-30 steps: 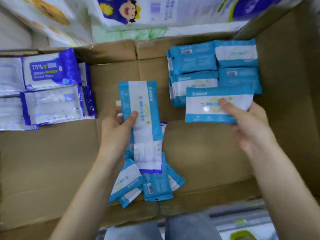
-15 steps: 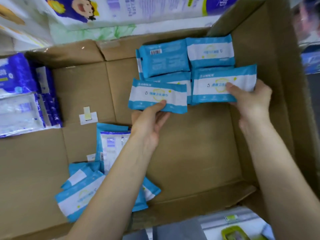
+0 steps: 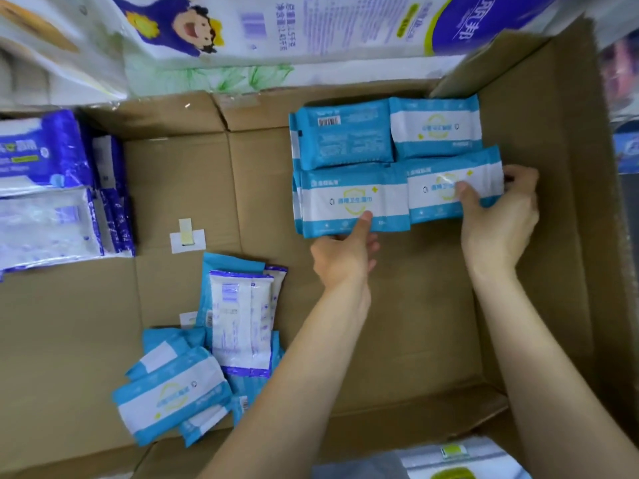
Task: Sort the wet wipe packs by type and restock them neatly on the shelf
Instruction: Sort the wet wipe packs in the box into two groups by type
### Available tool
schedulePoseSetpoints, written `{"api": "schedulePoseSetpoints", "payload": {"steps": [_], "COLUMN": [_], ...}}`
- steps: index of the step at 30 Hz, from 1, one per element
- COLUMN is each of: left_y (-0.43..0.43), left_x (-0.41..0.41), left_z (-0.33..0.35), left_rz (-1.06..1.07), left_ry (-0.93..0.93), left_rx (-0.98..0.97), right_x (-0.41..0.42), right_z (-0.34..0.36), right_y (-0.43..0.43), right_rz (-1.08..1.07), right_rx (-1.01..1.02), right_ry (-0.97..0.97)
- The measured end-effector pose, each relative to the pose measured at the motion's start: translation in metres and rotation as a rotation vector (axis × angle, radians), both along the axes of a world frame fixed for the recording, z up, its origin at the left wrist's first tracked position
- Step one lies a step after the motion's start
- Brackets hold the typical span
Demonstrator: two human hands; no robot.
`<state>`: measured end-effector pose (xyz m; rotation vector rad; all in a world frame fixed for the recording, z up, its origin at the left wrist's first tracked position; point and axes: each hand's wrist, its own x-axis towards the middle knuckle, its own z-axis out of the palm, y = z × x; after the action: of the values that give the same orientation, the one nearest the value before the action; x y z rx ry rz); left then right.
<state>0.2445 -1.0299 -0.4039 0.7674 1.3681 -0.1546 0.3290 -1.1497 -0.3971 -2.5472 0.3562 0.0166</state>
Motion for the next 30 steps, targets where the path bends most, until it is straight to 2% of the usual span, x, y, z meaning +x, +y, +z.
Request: {"api": "schedulePoseSetpoints", "payload": {"steps": [3,5,7,9,11,13,15,17,19,23,25,30], "left_y": [0.019,0.038,0.064,0.095,0.123,0.144,0.155,0.159,0.161,0.163,0.166,0.173], "left_x": [-0.015,-0.037,-0.069,-0.109,-0.149,-0.185,-0.216,-0.242,-0.262,-0.278,-0.278,-0.282], "left_z": [0.01,0.018,0.02,0.016,0.014,0.013,0.008,0.0,-0.005,-0.006,-0.006,-0.007], "left_rz": [-0.271,-0.383,-0.389,-0.422,-0.459,-0.499,-0.59,-0.721,-0.885,-1.357,-1.374,-1.246], "left_ry": [-0.083,-0.141,-0.164,-0.091,0.057,0.159,0.2,0.221,0.224,0.228,0.23,0.14], "left_rx": [-0.039,0.035,0.229,0.515,0.743,0.848,0.824,0.741,0.707,0.787,0.771,0.664], "right_x": [-0.01,-0.023,-0.041,-0.07,-0.108,-0.15,-0.189,-0.216,-0.23,-0.235,-0.234,-0.233], "right_z": [0.005,0.015,0.026,0.032,0.024,0.007,-0.012,-0.027,-0.038,-0.041,-0.037,-0.026], "right_y": [0.005,0.013,0.025,0.042,0.06,0.081,0.102,0.121,0.135,0.146,0.146,0.138], "right_rz": [0.023,0.052,0.149,0.285,0.437,0.534,0.504,0.381,0.254,0.136,0.171,0.071], "right_rx": [-0.136,-0.251,-0.123,0.091,0.183,0.225,0.304,0.399,0.401,0.276,0.211,0.453], "right_ry": [-0.083,-0.137,-0.185,-0.137,0.0,0.224,0.493,0.621,0.587,0.512,0.494,0.527]}}
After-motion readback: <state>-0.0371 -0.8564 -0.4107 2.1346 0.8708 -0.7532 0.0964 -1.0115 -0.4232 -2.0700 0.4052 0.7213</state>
